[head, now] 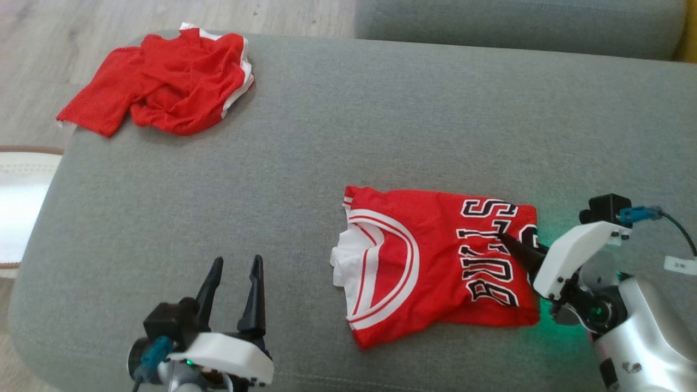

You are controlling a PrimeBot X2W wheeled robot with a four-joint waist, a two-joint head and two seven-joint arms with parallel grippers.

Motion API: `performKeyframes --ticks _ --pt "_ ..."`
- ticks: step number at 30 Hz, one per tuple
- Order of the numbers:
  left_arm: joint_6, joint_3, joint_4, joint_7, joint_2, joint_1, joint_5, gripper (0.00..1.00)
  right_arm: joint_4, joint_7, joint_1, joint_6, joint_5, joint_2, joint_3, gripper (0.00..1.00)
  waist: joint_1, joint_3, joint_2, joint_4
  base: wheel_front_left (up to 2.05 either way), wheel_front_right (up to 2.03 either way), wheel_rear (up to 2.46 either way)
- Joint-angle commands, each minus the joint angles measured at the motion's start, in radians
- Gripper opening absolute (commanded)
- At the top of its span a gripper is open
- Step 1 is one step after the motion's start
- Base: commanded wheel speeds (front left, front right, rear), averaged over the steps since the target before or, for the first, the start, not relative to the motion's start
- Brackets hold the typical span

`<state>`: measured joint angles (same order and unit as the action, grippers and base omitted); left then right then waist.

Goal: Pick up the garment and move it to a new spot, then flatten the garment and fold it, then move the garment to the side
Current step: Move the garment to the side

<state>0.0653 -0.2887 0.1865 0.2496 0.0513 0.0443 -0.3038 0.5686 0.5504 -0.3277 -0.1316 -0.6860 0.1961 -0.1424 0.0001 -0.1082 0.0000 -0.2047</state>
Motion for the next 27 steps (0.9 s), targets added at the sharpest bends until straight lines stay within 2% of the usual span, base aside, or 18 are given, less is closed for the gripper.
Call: performKeyframes --ticks 1,4,9,13,16,21,27 --pt "0.005 0.025 -0.04 0.012 -0.001 -0.054 -0.009 1.0 -0.018 0.001 -0.023 0.001 -0.007 -0.005 -0.018 0.0 -0.0001 -0.005 0.0 0.008 0.0 0.0 0.0" --pt "0.008 0.031 -0.053 0.012 -0.001 -0.054 -0.011 1.0 -0.027 -0.023 -0.039 0.001 -0.007 0.0 -0.013 0.0 -0.0001 -0.009 0.0 0.046 0.0 0.0 0.0" --pt "0.008 0.063 -0.073 0.012 -0.001 -0.045 0.006 1.0 -0.04 -0.067 -0.069 0.001 0.005 0.016 0.006 0.0 -0.0001 -0.017 0.0 0.153 0.0 0.0 0.0" --pt "-0.009 0.074 -0.087 0.012 -0.001 -0.063 0.031 1.0 -0.044 -0.129 -0.116 0.001 0.044 0.066 0.059 0.0 -0.0001 -0.061 0.0 0.239 0.0 0.0 0.0" --pt "-0.028 0.063 -0.097 0.012 -0.001 -0.104 0.053 1.0 -0.026 -0.175 -0.177 0.001 0.091 0.118 0.12 0.0 -0.0001 -0.122 0.0 0.272 0.0 0.0 0.0" --pt "-0.052 0.03 -0.105 0.012 -0.001 -0.189 0.086 1.0 0.03 -0.228 -0.305 0.001 0.182 0.22 0.215 0.0 -0.0001 -0.232 0.0 0.265 0.0 0.0 0.0" --pt "-0.058 -0.005 -0.131 0.012 -0.001 -0.239 0.122 1.0 0.139 -0.259 -0.452 0.001 0.294 0.403 0.336 0.0 -0.0001 -0.33 0.0 0.194 0.0 0.0 0.0"
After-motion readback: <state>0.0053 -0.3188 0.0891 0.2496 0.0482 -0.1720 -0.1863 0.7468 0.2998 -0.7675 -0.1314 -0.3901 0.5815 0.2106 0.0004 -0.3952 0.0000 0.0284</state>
